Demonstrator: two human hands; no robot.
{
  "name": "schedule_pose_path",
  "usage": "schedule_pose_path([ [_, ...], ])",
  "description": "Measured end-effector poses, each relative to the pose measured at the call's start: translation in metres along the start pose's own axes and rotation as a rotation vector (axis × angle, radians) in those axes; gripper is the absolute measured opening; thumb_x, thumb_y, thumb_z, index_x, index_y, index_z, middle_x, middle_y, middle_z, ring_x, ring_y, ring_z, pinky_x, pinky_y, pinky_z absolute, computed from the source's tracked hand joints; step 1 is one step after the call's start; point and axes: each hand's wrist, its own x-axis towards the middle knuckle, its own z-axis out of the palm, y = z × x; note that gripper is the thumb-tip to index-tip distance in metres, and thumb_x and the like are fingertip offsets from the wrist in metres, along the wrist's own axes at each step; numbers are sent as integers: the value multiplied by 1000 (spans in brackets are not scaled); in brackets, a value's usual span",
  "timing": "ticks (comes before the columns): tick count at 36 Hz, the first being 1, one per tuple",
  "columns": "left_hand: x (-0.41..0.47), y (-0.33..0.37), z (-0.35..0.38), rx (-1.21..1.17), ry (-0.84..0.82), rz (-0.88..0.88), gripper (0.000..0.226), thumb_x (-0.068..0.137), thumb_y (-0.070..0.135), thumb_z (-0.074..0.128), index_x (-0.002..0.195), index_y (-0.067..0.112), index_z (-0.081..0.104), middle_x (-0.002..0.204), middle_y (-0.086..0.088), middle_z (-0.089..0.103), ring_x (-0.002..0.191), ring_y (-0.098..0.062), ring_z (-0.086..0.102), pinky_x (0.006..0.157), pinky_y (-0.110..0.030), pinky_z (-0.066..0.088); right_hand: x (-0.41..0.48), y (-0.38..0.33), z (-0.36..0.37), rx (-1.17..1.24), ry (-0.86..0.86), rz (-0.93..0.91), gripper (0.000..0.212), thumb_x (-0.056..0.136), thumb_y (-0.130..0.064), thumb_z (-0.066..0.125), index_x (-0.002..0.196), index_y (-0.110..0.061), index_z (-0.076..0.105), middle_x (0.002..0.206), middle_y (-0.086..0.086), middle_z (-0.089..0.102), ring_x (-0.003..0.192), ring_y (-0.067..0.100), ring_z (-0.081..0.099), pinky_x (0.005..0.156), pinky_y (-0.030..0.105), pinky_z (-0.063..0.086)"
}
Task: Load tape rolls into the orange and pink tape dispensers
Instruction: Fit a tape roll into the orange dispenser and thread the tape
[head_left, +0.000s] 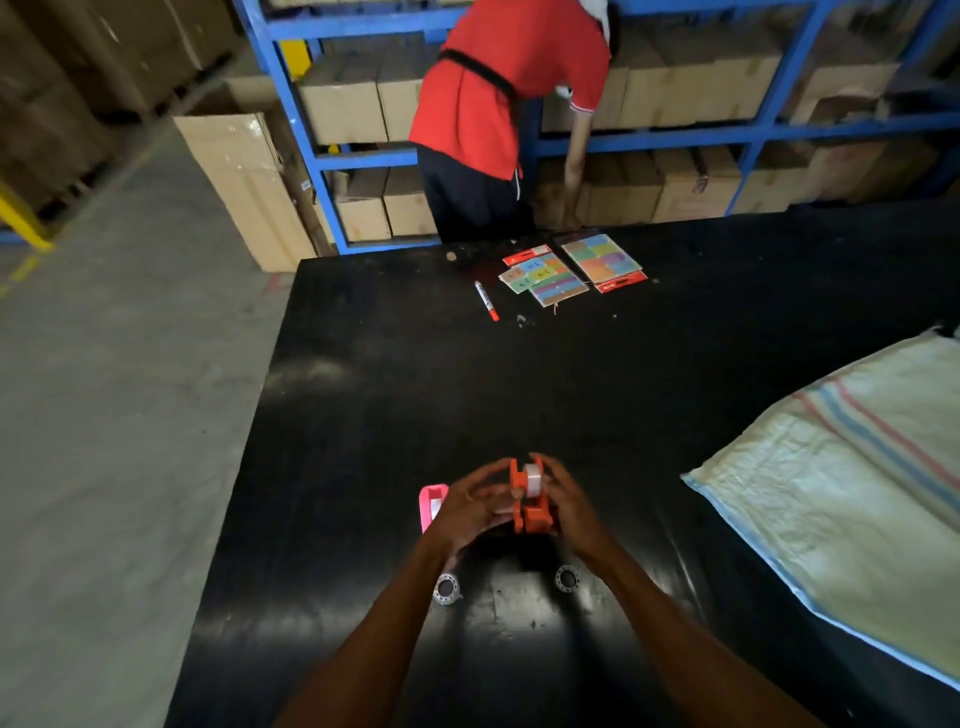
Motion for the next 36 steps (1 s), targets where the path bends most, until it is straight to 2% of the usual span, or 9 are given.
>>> schedule_pose_path([
  [7, -19, 4, 1, 11, 9, 2, 52, 79, 11, 77, 126, 22, 60, 118, -15, 70, 106, -32, 69, 95, -47, 54, -11, -4, 8, -27, -12, -32, 32, 101, -17, 46, 131, -23, 53, 116, 9, 67, 97, 21, 70, 72, 30, 56],
  [12, -34, 9, 0, -14, 1, 17, 52, 78, 8, 77, 126, 22, 60, 116, -16, 71, 106, -33, 69, 92, -46, 57, -13, -3, 12, -74, -11, -71, 43, 87, -39, 53, 129, -31, 54, 124, 10, 65, 109, 24, 65, 96, 45, 52],
  [17, -46, 14, -1, -13, -1, 39, 51, 78, 8, 77, 125, 20, 60, 114, -16, 72, 104, -32, 70, 85, -40, 60, -15, -1, 13, -174, -53, -69, 41, 89, -55, 50, 129, -48, 51, 127, -1, 64, 114, 19, 64, 101, 52, 48],
  [20, -53, 17, -1, -7, -4, 53, 52, 78, 10, 78, 126, 19, 59, 114, -14, 72, 105, -31, 70, 88, -42, 59, -23, -8, 18, -247, -72, -77, 37, 99, -46, 42, 135, -45, 47, 128, -3, 63, 113, 14, 63, 100, 47, 51],
  [24, -62, 19, -2, -7, 0, 63, 51, 80, 12, 77, 127, 17, 58, 114, -13, 73, 106, -30, 70, 91, -44, 57, -28, -10, 22, -321, -47, -125, 42, 101, -45, 36, 142, -36, 42, 135, -1, 58, 121, 12, 57, 108, 42, 43],
  [27, -68, 22, -3, 2, -8, 66, 50, 80, 14, 77, 126, 19, 58, 114, -10, 73, 106, -27, 70, 88, -40, 59, -32, -14, 28, -316, -52, -136, 40, 104, -39, 35, 143, -32, 42, 134, 1, 60, 119, 11, 58, 107, 38, 44],
  [32, -77, 26, -5, -5, -13, 89, 48, 77, 15, 78, 123, 19, 62, 117, -11, 71, 106, -28, 70, 86, -38, 59, -37, -20, 35, -336, -74, -152, 42, 106, -36, 30, 147, -30, 36, 132, -2, 59, 115, 6, 59, 88, 12, 43],
  [34, -80, 28, -7, 22, -28, 86, 50, 77, 17, 79, 123, 19, 61, 118, -10, 71, 106, -27, 70, 89, -40, 58, -39, -20, 36, -340, -81, -153, 42, 106, -37, 29, 147, -30, 34, 134, 0, 58, 117, 9, 59, 91, 16, 44],
  [36, -81, 31, -9, 61, -36, 72, 50, 76, 20, 80, 123, 20, 61, 118, -8, 70, 104, -25, 71, 89, -40, 58, -40, -18, 37, -335, -102, -149, 44, 105, -42, 29, 147, -30, 34, 135, 0, 57, 119, 10, 59, 99, 27, 47],
])
